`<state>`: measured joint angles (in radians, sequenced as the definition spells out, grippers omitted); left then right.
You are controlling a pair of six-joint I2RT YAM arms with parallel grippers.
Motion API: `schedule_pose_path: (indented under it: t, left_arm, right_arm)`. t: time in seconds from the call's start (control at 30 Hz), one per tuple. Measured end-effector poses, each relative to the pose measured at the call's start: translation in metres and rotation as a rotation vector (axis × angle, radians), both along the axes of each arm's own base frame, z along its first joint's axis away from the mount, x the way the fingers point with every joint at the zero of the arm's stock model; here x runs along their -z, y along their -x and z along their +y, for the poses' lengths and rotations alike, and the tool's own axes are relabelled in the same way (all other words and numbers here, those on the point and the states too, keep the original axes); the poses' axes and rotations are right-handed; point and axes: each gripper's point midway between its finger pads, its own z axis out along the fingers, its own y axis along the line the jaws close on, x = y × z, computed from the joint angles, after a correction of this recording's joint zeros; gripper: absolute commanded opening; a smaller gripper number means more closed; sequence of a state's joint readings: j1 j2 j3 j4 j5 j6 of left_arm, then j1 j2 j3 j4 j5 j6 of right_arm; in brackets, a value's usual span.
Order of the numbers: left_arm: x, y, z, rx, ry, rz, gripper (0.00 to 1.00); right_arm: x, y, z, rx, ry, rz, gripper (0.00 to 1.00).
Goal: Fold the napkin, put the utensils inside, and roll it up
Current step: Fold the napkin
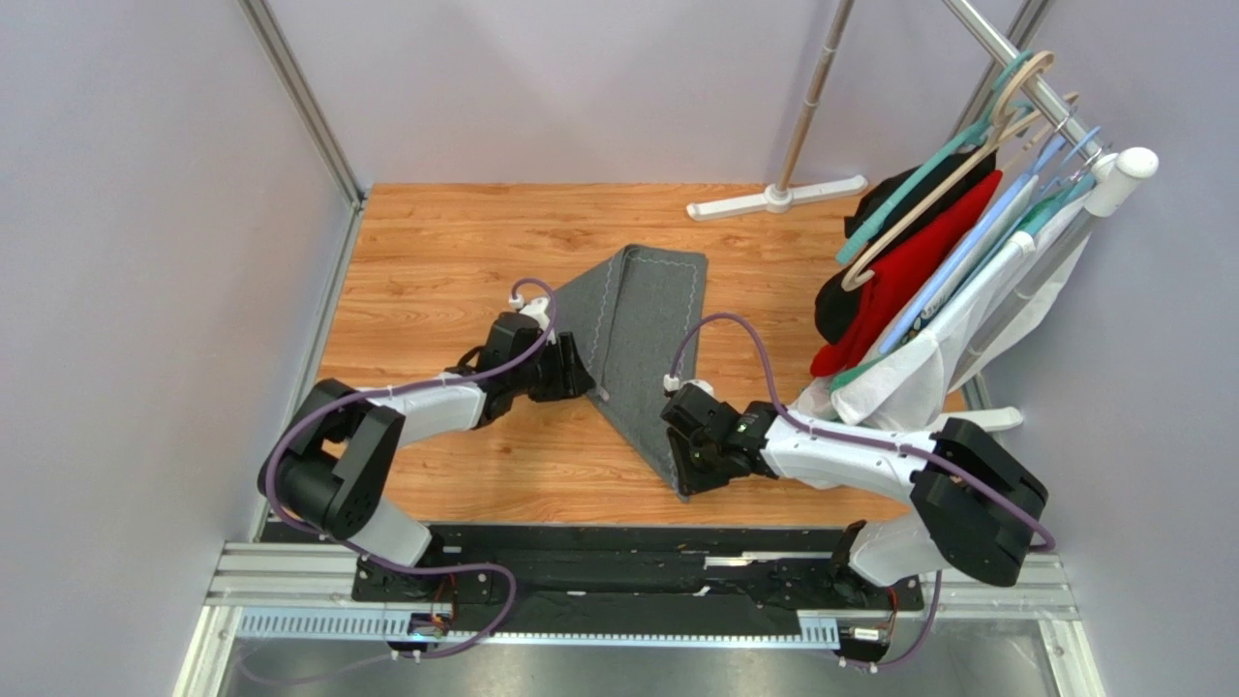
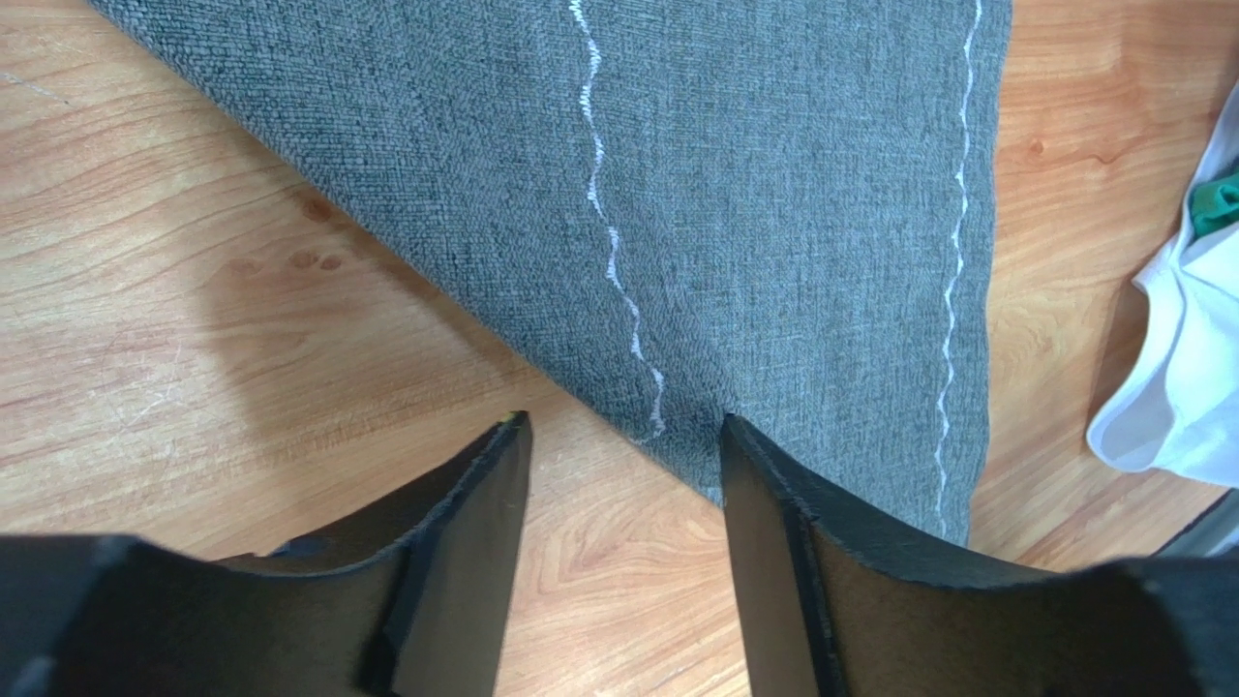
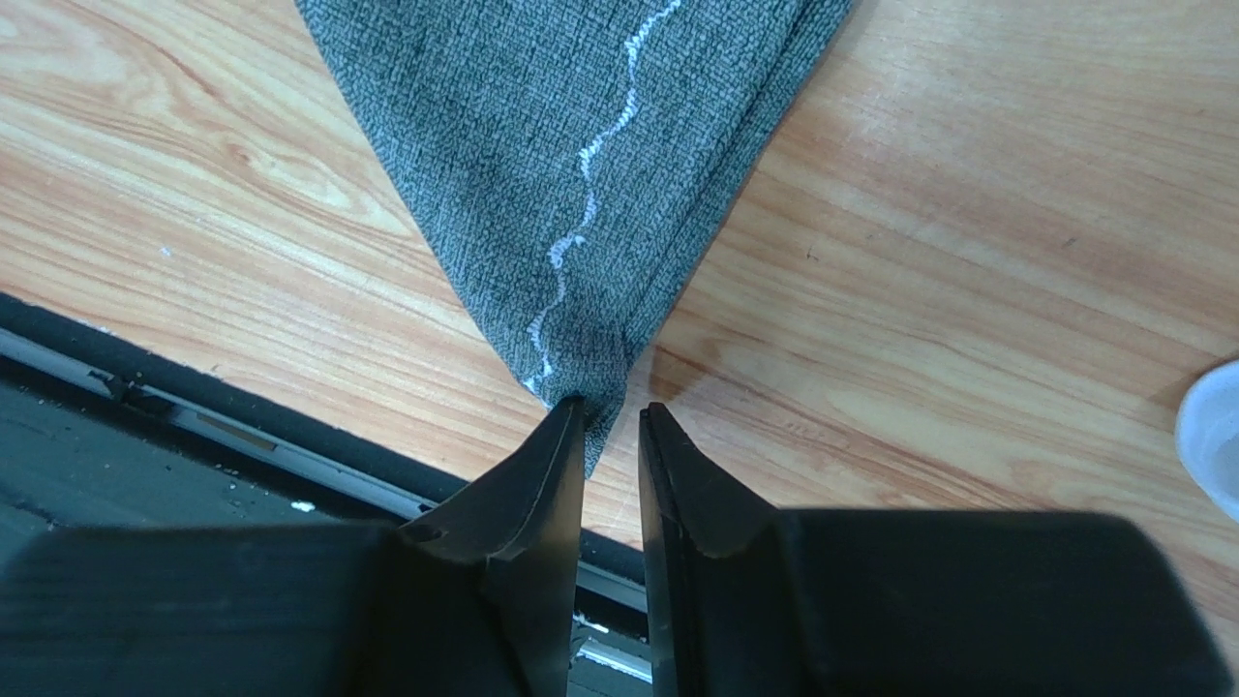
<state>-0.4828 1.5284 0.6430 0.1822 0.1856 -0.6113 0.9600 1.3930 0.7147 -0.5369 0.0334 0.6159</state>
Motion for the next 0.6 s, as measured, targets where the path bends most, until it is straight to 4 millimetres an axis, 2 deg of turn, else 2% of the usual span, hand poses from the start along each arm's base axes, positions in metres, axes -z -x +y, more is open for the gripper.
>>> schedule_pose_path:
  t: [0.13, 0.2, 0.33, 0.47, 0.6]
  left_arm:
    - [-0.007, 0.001, 0.001, 0.014, -0.003, -0.019, 0.77]
    - [-0.013, 0.002, 0.002, 0.023, -0.007, -0.037, 0.80]
    - [-0.028, 0.005, 0.006, 0.029, -0.015, -0.068, 0.83]
    - [-0.044, 0.006, 0.012, 0.016, -0.027, -0.107, 0.84]
    - [-0.054, 0.007, 0.019, -0.004, -0.042, -0.133, 0.85]
  right_arm:
    - [0.006, -0.001, 0.002, 0.006, 0.008, 0.009, 0.23]
    - [0.006, -0.001, 0.002, 0.007, 0.011, 0.012, 0.24]
    - [0.004, -0.001, 0.001, 0.008, 0.020, 0.010, 0.32]
    - [-0.014, -0.004, 0.005, -0.012, 0.016, -0.039, 0.39]
    - [-0.039, 0.000, 0.025, -0.086, -0.023, -0.111, 0.41]
